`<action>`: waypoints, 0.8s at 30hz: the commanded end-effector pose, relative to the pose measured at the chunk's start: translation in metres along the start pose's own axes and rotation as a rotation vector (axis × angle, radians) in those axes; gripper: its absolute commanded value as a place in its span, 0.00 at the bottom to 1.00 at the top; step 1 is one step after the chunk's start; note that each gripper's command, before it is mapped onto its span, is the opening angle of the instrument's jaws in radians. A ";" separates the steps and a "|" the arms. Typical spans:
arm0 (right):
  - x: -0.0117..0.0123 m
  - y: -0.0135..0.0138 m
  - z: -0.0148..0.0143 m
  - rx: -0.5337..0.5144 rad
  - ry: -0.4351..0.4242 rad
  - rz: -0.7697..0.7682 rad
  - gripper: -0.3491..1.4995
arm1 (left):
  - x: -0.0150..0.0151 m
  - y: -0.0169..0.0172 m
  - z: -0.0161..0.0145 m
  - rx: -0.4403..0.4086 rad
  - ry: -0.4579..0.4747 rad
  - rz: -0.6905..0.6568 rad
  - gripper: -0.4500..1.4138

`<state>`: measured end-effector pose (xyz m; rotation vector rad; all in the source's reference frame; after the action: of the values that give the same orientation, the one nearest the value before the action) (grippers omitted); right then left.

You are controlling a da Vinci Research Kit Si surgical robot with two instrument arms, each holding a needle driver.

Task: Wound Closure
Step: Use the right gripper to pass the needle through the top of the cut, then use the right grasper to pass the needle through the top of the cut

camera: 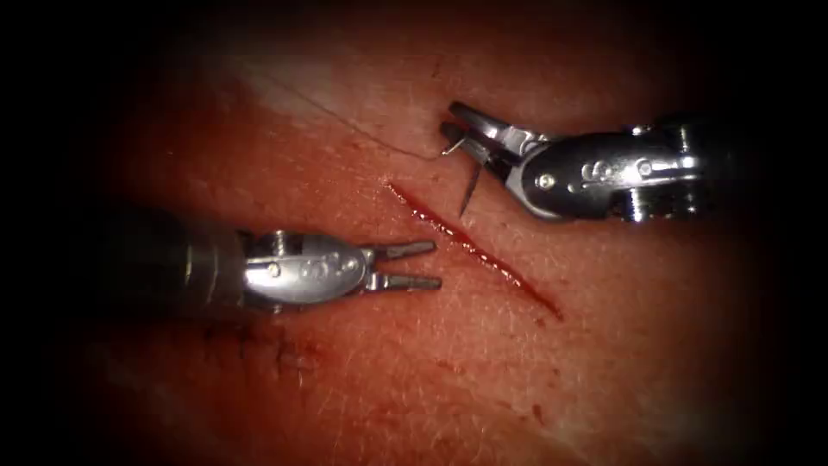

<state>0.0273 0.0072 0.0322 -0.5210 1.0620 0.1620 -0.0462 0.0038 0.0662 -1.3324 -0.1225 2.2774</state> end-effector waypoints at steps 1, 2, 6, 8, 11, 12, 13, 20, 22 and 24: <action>0.0000 -0.0007 0.0005 -0.002 0.004 -0.026 0.00 | -0.0009 0.0004 0.0008 -0.001 -0.005 0.003 0.22; 0.0000 -0.0006 0.0005 -0.002 0.004 -0.031 0.00 | -0.0010 0.0004 0.0009 0.000 -0.004 -0.002 0.22; -0.0001 -0.0007 0.0005 -0.007 0.008 -0.055 0.00 | -0.0014 0.0004 0.0012 0.002 -0.013 0.002 0.21; -0.0001 -0.0008 0.0005 -0.011 0.009 -0.073 0.00 | -0.0016 0.0005 0.0016 0.005 -0.019 -0.002 0.21; -0.0004 -0.0009 0.0006 -0.018 0.013 -0.092 0.00 | -0.0018 0.0006 0.0020 0.005 -0.023 -0.011 0.21; -0.0004 -0.0010 0.0006 -0.019 0.012 -0.093 0.00 | -0.0020 0.0006 0.0021 0.003 -0.022 -0.010 0.21; -0.0006 -0.0011 0.0006 -0.023 0.014 -0.100 0.00 | -0.0021 0.0006 0.0022 0.004 -0.025 -0.014 0.21; -0.0021 -0.0020 0.0010 -0.031 0.017 -0.116 0.00 | -0.0032 0.0003 0.0028 -0.001 -0.035 -0.033 0.21; -0.0024 -0.0023 0.0011 -0.033 0.018 -0.120 0.00 | -0.0033 0.0003 0.0028 -0.004 -0.035 -0.032 0.21; -0.0026 -0.0025 0.0012 -0.035 0.019 -0.123 0.00 | -0.0033 0.0003 0.0028 -0.004 -0.034 -0.037 0.22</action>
<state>0.0273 0.0064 0.0352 -0.6209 1.0419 0.0685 -0.0468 0.0032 0.0695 -1.2834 -0.1597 2.2722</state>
